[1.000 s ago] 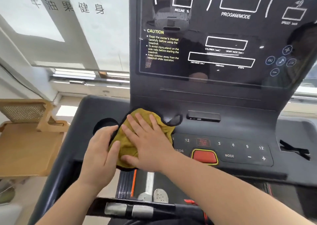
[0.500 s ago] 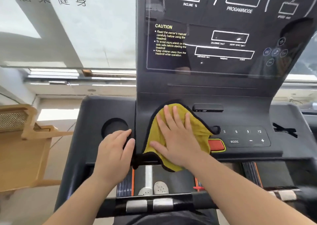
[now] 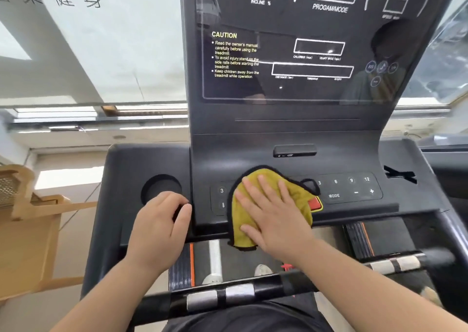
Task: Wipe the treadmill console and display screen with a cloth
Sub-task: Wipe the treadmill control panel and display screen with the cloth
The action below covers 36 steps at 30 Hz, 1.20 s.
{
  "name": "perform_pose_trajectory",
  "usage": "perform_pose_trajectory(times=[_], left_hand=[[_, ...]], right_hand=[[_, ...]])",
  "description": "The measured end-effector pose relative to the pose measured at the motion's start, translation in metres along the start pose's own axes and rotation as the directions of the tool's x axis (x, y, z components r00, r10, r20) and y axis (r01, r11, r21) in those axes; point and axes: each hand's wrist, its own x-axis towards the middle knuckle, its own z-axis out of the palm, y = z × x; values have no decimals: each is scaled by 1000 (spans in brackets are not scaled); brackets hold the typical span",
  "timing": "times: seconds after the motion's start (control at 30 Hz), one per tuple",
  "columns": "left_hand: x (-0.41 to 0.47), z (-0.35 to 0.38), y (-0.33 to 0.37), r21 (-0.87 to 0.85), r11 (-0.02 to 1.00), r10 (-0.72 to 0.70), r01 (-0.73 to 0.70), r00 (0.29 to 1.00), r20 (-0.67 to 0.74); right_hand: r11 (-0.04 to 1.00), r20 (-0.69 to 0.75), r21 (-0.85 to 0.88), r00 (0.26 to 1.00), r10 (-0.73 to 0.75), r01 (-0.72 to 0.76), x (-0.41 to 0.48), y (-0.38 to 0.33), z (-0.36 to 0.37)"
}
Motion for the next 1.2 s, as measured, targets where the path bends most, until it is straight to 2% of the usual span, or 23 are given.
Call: perform_pose_trajectory(times=[0.07,0.13,0.17,0.27,0.4,0.5,0.53,0.6,0.67,0.77,0.83,0.87,0.9,0.97,1.07,1.13,1.2], left_hand=[[3,-1,2,2,1000,-21,21,1000,10],[4,-1,2,8,1000,-21,21,999,24],[4,0,3,11,1000,-21,21,1000,23],[1,0,8,18,1000,-23,24,999,-45],[-1,2,13,52,995,93,-85,984,-155],[7,9,19,98,986,148,-133,976,-163],[11,13,21,109,983,163,-147,975,-154],[20,23,27,127,976,193,-178,974,-118],[26,32,31,154,967,218,-204,973,-76],[23,44,36,197,955,229,-220,973,-22],[17,49,40,206,950,240,-233,971,-6],[14,52,42,209,948,245,-239,970,-2],[12,54,44,213,947,247,-241,969,-1],[8,56,45,224,945,247,-238,969,-13],[6,57,46,242,939,259,-245,965,-28],[7,59,48,253,934,269,-254,963,-30],[10,62,53,262,930,275,-259,961,-26]], right_hand=[[971,52,70,973,226,-229,9,11,-10],[947,27,114,954,298,-299,23,-2,-19],[953,11,143,964,267,-266,30,-14,-23],[983,-6,180,999,45,-44,46,-50,-29],[977,-15,40,978,-208,209,47,-62,-26],[967,-20,21,967,-254,254,34,-47,-16],[978,-34,34,978,-205,206,28,-39,-12],[997,-11,80,1000,-16,17,14,-22,-5],[975,37,98,980,197,-200,-3,2,1],[861,121,127,869,479,-492,-30,49,2],[776,165,170,794,585,-607,-38,70,1],[757,170,190,781,601,-625,-37,72,-1],[761,163,203,788,594,-616,-33,69,-3],[836,121,201,859,497,-511,-22,50,-7],[960,42,190,978,203,-207,-5,11,-11],[990,35,141,999,17,-22,2,-10,-12],[993,42,109,998,-50,45,2,-13,-12]])
